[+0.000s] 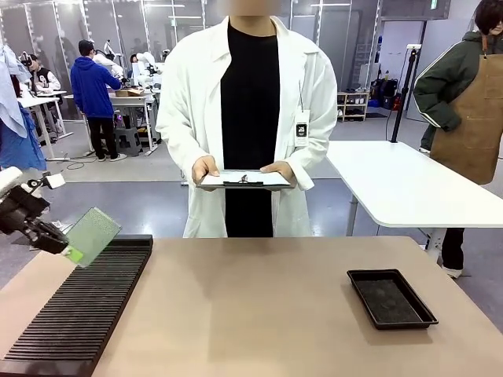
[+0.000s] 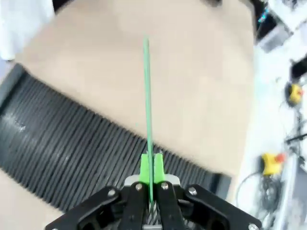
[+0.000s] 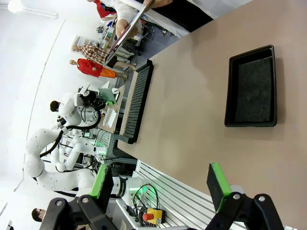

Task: Inspect the PCB.
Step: Pick up the Blank PCB and present it to the human.

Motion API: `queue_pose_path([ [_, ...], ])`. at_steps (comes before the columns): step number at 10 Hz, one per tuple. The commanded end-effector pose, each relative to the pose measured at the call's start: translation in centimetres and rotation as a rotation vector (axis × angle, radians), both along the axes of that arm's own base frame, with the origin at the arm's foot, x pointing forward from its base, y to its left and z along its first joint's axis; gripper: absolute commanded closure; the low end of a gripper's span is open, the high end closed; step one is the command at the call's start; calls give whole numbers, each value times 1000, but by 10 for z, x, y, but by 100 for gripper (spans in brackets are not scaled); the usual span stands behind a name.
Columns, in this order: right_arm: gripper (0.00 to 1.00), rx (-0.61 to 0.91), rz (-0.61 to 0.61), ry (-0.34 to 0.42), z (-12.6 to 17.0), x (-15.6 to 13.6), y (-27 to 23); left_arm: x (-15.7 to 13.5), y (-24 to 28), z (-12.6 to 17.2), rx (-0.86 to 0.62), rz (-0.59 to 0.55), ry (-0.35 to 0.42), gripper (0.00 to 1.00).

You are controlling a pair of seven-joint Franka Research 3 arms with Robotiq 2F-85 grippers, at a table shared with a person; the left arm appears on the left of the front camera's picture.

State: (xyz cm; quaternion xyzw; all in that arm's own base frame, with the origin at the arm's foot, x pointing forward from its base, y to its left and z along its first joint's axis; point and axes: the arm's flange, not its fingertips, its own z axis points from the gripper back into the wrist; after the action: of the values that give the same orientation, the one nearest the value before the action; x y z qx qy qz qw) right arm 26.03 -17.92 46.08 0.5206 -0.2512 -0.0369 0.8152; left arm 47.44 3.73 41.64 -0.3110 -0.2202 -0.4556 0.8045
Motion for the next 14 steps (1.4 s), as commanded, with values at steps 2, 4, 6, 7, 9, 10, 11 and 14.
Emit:
queue_pose_path([
  [2, 0, 6, 1, -16, 1, -1, -1, -7, -32, -47, -365, 208, 74, 100],
  [4, 0, 6, 1, -16, 1, -1, -1, -21, -39, -45, -355, 257, 71, 100],
  [6, 0, 6, 1, -16, 1, -1, -1, -8, -31, -51, -343, 190, 128, 100],
  [7, 0, 6, 1, -16, 1, -1, -1, -8, -31, -51, -343, 190, 128, 100],
  [9, 0, 6, 1, -16, 1, -1, -1, -12, -35, -53, -352, 214, 127, 97],
  [10, 0, 6, 1, -16, 1, -1, -1, -10, -40, -48, -517, 179, 207, 97],
  [11, 0, 6, 1, -16, 1, -1, -1, -2, -49, -49, -574, 217, 330, 97],
  [14, 0, 6, 1, -16, 1, -1, -1, 11, -85, -59, -728, 260, 695, 97],
])
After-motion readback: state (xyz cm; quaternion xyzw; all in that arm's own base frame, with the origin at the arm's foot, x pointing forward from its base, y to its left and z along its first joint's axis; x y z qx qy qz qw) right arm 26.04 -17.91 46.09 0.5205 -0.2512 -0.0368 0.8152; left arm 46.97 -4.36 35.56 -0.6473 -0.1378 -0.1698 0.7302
